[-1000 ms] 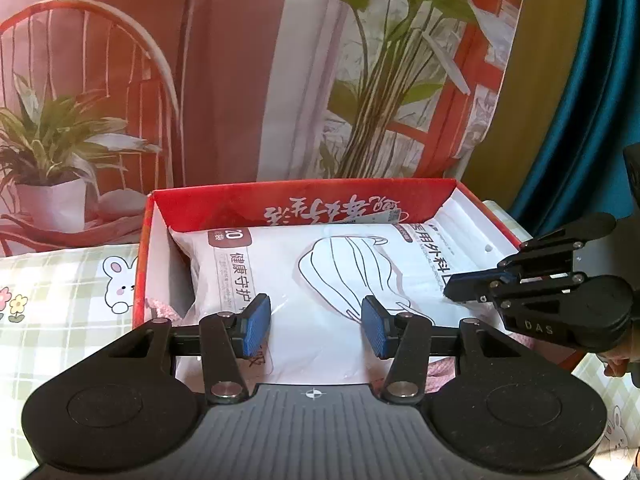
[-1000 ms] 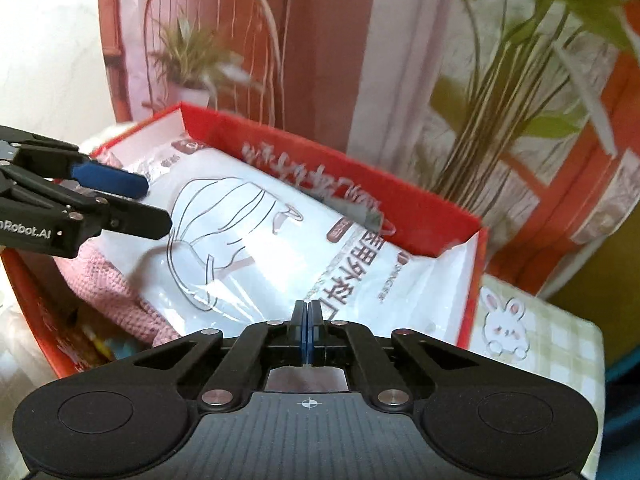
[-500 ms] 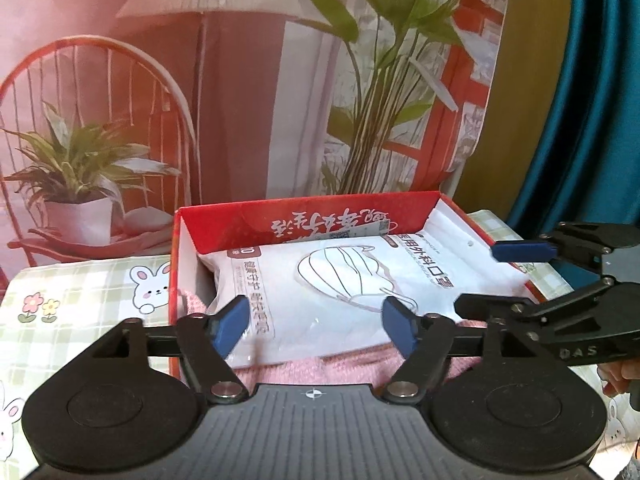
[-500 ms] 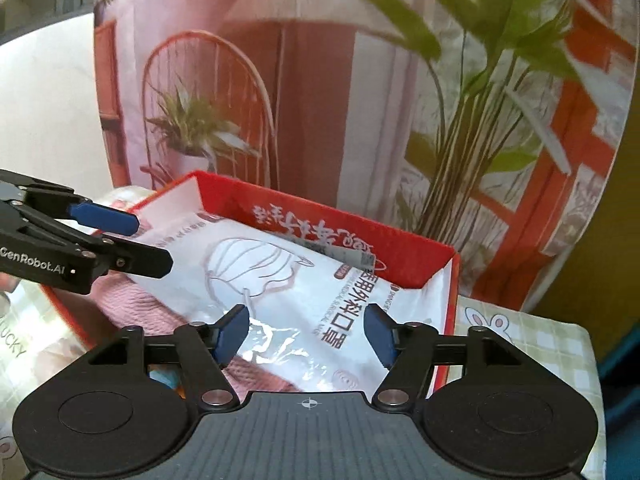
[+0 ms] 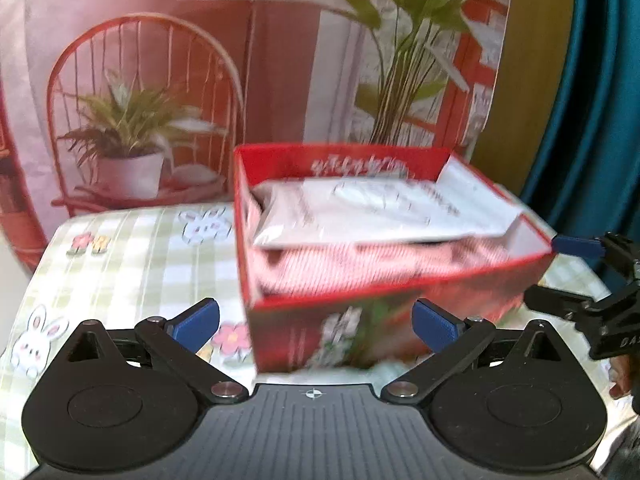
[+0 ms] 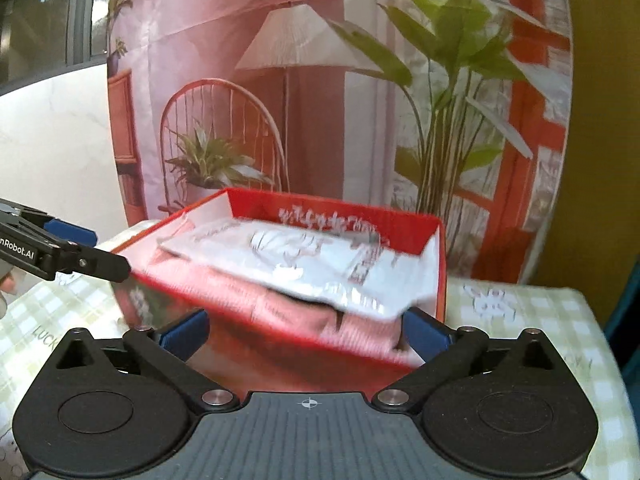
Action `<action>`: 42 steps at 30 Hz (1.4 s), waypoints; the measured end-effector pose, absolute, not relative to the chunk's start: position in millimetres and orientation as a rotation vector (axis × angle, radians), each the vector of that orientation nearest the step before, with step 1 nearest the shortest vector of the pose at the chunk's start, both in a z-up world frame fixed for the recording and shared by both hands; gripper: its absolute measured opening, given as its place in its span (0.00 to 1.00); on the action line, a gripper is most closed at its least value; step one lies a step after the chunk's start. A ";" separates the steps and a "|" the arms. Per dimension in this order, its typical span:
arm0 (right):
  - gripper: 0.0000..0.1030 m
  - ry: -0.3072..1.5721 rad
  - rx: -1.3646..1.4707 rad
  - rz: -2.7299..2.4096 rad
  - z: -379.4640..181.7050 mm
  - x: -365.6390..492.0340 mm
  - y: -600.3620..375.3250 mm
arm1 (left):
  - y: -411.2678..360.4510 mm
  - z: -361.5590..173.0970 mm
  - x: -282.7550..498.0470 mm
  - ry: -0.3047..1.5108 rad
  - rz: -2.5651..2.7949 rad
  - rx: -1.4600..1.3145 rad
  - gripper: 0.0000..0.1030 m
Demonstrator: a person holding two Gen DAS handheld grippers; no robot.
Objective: Organize soft objects
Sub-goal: 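Move both tools down to the white wrapped roll with green band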
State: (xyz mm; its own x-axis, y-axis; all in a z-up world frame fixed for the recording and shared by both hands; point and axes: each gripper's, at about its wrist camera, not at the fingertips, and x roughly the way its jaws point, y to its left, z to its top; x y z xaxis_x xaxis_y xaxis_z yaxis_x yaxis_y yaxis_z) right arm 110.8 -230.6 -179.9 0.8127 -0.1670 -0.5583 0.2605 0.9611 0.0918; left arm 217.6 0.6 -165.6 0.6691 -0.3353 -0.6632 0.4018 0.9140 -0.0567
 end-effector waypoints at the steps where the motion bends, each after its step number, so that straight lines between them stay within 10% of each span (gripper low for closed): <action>1: 1.00 0.578 0.173 -0.229 -183.1 106.5 -228.6 | 3.7 -170.0 214.8 0.730 -0.413 0.097 1.00; 17: 0.98 0.633 0.252 -0.254 -254.4 89.7 -207.5 | 25.4 -233.9 198.3 0.790 -0.398 -0.041 0.88; 28: 0.78 0.692 0.320 -0.186 -272.8 104.0 -207.7 | 29.3 -256.7 193.2 0.826 -0.424 -0.134 0.58; 42: 0.47 0.692 0.338 -0.164 -266.9 81.3 -196.9 | 27.4 -256.0 163.9 0.798 -0.432 -0.145 0.55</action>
